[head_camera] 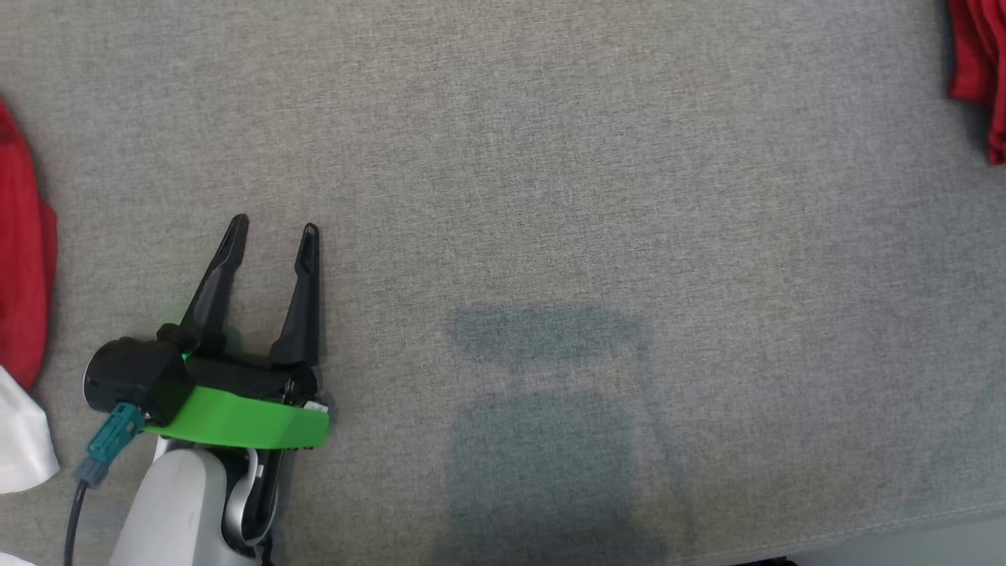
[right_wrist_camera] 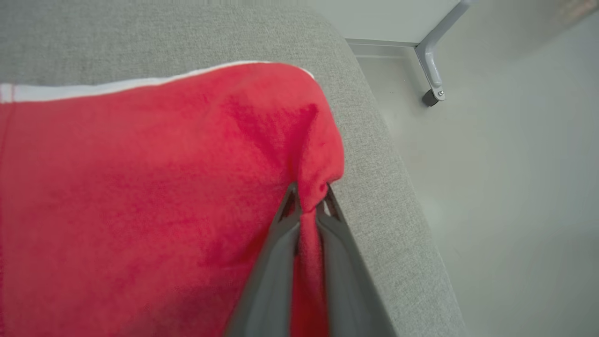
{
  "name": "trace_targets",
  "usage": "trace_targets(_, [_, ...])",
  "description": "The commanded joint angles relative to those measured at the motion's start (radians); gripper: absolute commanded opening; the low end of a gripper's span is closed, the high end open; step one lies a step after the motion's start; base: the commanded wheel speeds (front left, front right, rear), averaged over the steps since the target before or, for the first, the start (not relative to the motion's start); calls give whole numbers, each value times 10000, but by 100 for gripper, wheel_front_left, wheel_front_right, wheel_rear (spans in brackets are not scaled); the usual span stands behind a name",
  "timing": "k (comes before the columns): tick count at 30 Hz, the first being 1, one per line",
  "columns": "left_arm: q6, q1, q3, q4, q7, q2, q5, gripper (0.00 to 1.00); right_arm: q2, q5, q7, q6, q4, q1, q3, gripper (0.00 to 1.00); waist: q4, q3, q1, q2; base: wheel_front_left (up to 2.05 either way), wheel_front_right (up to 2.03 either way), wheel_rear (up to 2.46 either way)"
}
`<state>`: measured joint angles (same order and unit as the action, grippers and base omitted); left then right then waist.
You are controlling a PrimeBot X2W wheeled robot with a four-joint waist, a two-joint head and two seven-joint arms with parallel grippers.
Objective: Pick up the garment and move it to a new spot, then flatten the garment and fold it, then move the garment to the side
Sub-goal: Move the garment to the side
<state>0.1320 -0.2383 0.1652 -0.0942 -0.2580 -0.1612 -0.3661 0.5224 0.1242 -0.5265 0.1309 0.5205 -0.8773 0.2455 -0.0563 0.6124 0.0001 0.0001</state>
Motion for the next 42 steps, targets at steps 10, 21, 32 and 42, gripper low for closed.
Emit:
trace_targets(10, [-135, 229, -188, -481, -3, 4, -175, 100, 279, -1613, 300, -4, -624, -36, -417, 100, 69, -309, -1, -1, 0, 0, 0])
trace_targets(21, [-254, 949, -633, -866, -67, 465, -290, 100, -1110, -273, 3033, -5, -3625, 1779, -1172, 100, 188, -2613, -1, -1, 0, 0, 0])
trace_targets(32, [-209, 2562, -1966, -1163, -73, 803, 110, 100, -2715, -180, 6337, -4, -3771, 6098, -1604, 100, 328, -5163, -1, -1, 0, 0, 0])
trace_targets(42, [-92, 2833, -2385, -1341, -74, 899, 577, 100, -4224, -1138, 7885, -5, -2175, 7718, -2078, 100, 272, -5907, -1, -1, 0, 0, 0])
